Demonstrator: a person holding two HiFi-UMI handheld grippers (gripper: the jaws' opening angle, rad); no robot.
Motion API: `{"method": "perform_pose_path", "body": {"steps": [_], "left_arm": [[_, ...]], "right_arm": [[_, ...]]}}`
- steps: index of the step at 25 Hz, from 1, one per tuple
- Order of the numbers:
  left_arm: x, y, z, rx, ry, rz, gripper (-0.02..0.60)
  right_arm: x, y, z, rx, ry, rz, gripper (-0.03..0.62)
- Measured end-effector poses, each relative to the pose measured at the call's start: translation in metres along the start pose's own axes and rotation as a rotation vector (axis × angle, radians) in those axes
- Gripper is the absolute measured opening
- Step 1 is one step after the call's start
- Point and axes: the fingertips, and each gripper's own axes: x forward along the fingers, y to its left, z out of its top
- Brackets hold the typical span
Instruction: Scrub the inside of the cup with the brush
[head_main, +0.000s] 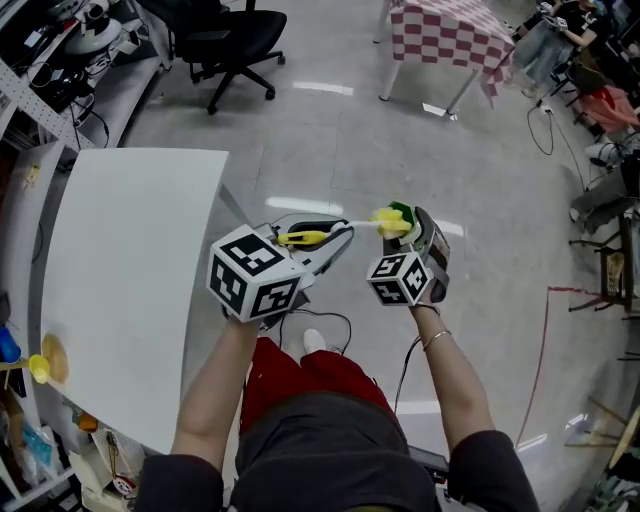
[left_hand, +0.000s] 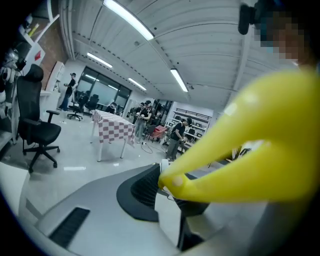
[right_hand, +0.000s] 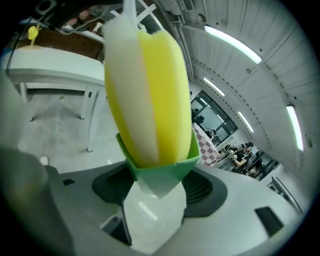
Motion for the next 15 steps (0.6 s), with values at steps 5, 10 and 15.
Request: {"method": "perform_pose_path", "body": {"steps": [5, 10, 15], "left_arm": [[0.018, 0.012, -0.010, -0.085, 0.053, -0.015, 0.044], [0.023, 0.024, -0.022, -0.174, 0.061, -0.016, 0.044], [0.026, 0.037, -0.028, -0.262, 0.039, 0.013, 0.044]], "right_arm": [[0.002, 0.007, -0.008, -0.169, -0.011, -0.024, 0.308], [-0.004, 0.017, 0.003, -0.282, -0.006, -0.036, 0.308], [-0.001, 0.023, 0.014, -0.319, -0.002, -0.030, 0.308]]}}
